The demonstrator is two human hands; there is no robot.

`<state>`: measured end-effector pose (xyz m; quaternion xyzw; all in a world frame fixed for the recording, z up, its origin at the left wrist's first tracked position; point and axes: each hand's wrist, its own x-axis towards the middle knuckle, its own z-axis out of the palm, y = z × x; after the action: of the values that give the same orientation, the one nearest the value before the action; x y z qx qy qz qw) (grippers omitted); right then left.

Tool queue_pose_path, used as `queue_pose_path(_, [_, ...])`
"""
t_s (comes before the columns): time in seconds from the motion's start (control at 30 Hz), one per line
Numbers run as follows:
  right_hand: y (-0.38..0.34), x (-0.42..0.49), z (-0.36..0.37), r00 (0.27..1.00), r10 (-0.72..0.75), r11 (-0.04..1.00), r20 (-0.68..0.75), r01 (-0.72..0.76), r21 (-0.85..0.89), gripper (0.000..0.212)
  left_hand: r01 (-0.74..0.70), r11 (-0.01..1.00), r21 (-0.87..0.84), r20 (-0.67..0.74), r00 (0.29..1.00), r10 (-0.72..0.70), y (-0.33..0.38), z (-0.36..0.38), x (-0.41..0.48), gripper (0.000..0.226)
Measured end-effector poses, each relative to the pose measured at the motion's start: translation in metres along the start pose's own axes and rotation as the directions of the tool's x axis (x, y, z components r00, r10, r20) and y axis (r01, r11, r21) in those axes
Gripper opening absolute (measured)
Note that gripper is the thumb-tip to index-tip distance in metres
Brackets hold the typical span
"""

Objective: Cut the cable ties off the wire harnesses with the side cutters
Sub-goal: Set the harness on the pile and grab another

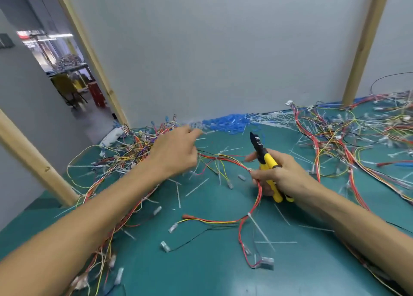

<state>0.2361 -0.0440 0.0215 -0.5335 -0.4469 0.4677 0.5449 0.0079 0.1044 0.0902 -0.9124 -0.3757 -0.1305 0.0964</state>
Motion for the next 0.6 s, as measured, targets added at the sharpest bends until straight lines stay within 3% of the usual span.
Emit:
queue_pose_path(0.07, [-0.008,0.000,-0.004,1.000,-0.019,1.000,-0.019,0.019,-0.015,0.023,0.145,0.972,0.187,0.188,0.966,-0.180,-0.042,0.018,0.013,0.061])
queue_pose_path(0.13, [-0.019,0.002,-0.016,0.988,-0.092,0.996,-0.122,0.093,0.002,0.025,0.213,0.938,0.273,0.251,0.926,-0.283,-0.077,0.035,0.015,0.065])
queue_pose_path(0.23, [-0.030,0.007,-0.035,0.951,-0.160,0.981,-0.265,0.184,0.067,0.026,0.205,0.927,0.313,0.209,0.937,-0.278,-0.103,0.047,0.014,0.044])
queue_pose_path(0.4, [-0.030,0.008,-0.039,0.959,-0.179,0.974,-0.221,0.204,0.098,0.028,0.279,0.931,0.237,0.160,0.934,-0.320,-0.101,0.044,0.020,0.027])
queue_pose_path(0.53, [-0.033,0.008,-0.046,0.940,-0.194,0.962,-0.282,0.239,0.134,0.028,0.317,0.928,0.198,0.114,0.932,-0.343,-0.096,0.042,0.021,0.040])
queue_pose_path(0.6, [-0.031,0.006,-0.046,0.935,-0.181,0.957,-0.305,0.238,0.164,0.024,0.309,0.927,0.211,0.008,0.948,-0.318,-0.088,0.040,0.015,0.051])
